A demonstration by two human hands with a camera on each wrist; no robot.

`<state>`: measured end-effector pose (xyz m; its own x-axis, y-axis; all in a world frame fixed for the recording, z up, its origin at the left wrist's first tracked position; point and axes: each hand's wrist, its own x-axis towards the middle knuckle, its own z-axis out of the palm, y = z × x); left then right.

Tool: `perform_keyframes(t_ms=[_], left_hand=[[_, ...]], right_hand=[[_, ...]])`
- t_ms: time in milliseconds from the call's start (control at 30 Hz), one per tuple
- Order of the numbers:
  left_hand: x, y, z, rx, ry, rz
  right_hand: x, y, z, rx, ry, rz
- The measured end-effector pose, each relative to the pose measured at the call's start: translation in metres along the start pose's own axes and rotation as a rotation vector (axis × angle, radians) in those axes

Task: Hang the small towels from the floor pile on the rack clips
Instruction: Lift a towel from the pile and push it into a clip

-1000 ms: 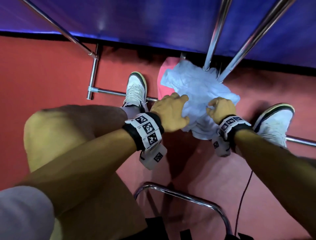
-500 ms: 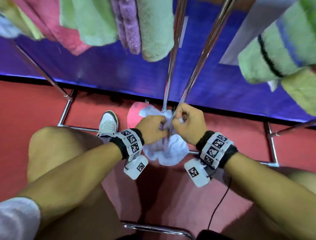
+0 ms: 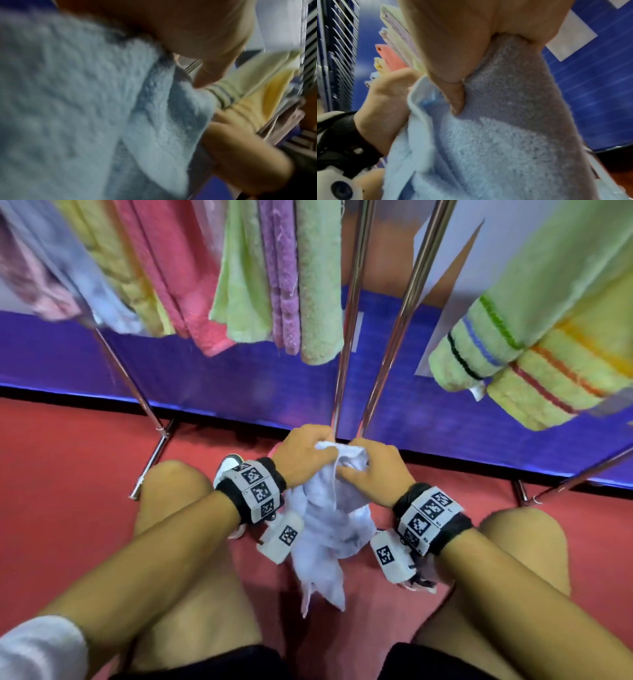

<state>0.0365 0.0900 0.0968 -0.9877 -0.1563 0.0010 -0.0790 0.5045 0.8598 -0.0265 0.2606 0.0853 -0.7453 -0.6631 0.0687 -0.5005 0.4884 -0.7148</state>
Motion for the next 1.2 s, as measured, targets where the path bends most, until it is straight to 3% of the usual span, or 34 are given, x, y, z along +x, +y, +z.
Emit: perform_keyframes(t_ms=[133,200,333,400,533,667,767,967,1033,1100,1200], left_hand=[[-0.016,-0.033,0.014,0.596,-0.153,-0.075],[-0.021,-0.037,0.021,0.672,-0.179,-0.087],[-0.016,-0.049,0.022,0.367,-0.05,-0.176],[-0.012,-0.056,0.022,0.167,-0.042,-0.142],[-0.013,-0.048,0.038,-0.1,-0.114,-0.197],[-0.011,-0.048,0.045,-0.223,-0.044,-0.264],[-0.012,-0.045,0.044,-0.269,-0.079,-0.31],[-0.024,-0.043,0.047,-0.411,-0.179,-0.271],[-0.025,-0.041,0.05,-0.466,-0.19,-0.267],[-0.025,-0.038,0.051,-0.502,-0.214,-0.235],[-0.022,-0.047,0.056,-0.207,-0.233,-0.154]], right_hand=[[-0.009,0.024,0.02,-0.14,-0.132,0.05],[-0.01,0.034,0.026,-0.193,-0.162,0.092],[-0.011,0.046,0.022,-0.184,-0.128,0.2],[-0.011,0.047,0.019,-0.169,-0.057,0.197],[-0.013,0.035,0.031,-0.062,0.069,-0.015],[-0.014,0.028,0.05,-0.041,-0.006,-0.227],[-0.013,0.032,0.055,-0.045,-0.026,-0.254],[-0.018,0.03,0.046,-0.107,0.033,-0.276],[-0.018,0.03,0.045,-0.059,0.063,-0.232],[-0.014,0.032,0.041,0.073,0.181,-0.085],[-0.006,0.038,0.03,0.204,0.352,0.126]])
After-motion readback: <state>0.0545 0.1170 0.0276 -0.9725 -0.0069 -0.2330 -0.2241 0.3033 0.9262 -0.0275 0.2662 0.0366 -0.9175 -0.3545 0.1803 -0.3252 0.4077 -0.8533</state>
